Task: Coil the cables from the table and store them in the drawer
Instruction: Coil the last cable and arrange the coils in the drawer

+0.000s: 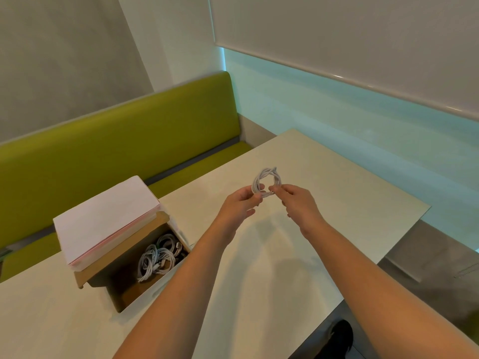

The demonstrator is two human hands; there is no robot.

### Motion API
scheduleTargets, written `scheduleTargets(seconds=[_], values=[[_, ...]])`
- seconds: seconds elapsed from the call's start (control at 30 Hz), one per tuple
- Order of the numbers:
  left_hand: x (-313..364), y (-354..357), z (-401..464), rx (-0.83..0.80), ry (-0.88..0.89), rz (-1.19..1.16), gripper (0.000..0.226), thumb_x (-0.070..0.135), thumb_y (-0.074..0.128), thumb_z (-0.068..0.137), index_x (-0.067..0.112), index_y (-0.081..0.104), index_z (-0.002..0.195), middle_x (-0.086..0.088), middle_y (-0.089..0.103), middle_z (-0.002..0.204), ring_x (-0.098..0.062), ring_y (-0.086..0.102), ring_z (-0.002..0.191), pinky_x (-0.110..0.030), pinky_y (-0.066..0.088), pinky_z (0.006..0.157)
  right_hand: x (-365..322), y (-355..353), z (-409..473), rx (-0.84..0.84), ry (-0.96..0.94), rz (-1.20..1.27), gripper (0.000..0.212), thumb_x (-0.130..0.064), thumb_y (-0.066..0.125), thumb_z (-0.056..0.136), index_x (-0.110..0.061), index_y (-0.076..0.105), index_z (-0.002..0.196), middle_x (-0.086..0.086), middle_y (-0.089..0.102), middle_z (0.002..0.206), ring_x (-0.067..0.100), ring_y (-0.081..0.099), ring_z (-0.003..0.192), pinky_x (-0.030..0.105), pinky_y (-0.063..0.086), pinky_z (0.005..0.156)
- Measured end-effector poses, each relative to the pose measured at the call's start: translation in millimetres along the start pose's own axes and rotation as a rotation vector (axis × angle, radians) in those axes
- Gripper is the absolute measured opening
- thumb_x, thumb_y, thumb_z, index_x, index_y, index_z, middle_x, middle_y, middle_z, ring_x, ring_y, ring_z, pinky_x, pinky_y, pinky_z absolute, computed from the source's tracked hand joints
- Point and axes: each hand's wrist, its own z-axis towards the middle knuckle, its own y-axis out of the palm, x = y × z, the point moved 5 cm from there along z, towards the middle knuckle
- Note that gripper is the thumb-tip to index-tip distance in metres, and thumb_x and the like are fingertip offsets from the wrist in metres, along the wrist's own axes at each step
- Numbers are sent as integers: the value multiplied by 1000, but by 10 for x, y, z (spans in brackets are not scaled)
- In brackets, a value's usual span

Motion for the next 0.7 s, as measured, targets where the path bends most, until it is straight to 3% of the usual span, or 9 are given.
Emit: scheduleTargets(seconds=[0.1,0.17,0.23,0.33,0.4,0.5,0.6,0.7], values=[[34,-5,14,-25,-42,53,22,28,62,94,21,67,115,0,70,116,-13,60,115,-41,40,109,-53,-33,13,24,-59,-152,27,-34,58,95,-15,75,94,4,66,81,20,55,77,30,41,66],[84,-37,34,0,-43,65,31,38,56,97,17,66,116,0,72,110,-14,62,111,-40,43,107,-73,-25,2,21,-66,-236,26,-36,58,95,-18,73,83,-2,58,63,18,49,62,27,33,54],[129,-63,53,30,-42,46,42,44,42,102,11,67,112,-5,71,100,-19,64,102,-39,47,103,-81,-11,-13,32,-65,-284,27,-36,59,95,-18,73,80,-5,48,54,15,43,53,29,30,51],[164,-63,67,78,-64,31,49,46,34,104,13,69,97,-6,58,81,-18,58,82,-39,51,99,-125,49,-51,15,-99,-357,31,-36,56,96,-17,69,75,-4,45,51,15,40,50,30,29,51],[162,-50,85,114,-72,67,47,49,34,103,17,65,90,-3,49,79,-18,52,79,-43,52,99,-162,105,-79,-7,-133,-399,31,-36,54,97,-20,66,74,-5,45,51,14,40,50,29,28,50],[140,-45,112,178,-71,5,40,47,39,102,15,56,87,-2,45,79,-18,49,78,-47,51,99,-187,150,-94,-21,-184,-374,31,-34,51,99,-20,66,77,-6,46,54,14,42,54,28,29,51],[123,-39,97,220,-87,-178,33,39,46,102,11,56,90,-3,46,81,-15,49,78,-39,52,94,-163,179,-81,-42,-219,-308,29,-32,47,102,-17,71,96,-8,55,67,9,47,62,26,35,57],[136,-58,116,250,-92,-323,29,34,51,101,7,59,95,-4,48,84,-14,48,78,-37,53,87,-123,211,-103,-81,-220,-221,28,-27,45,102,-21,69,115,-18,49,68,3,44,62,24,36,60]])
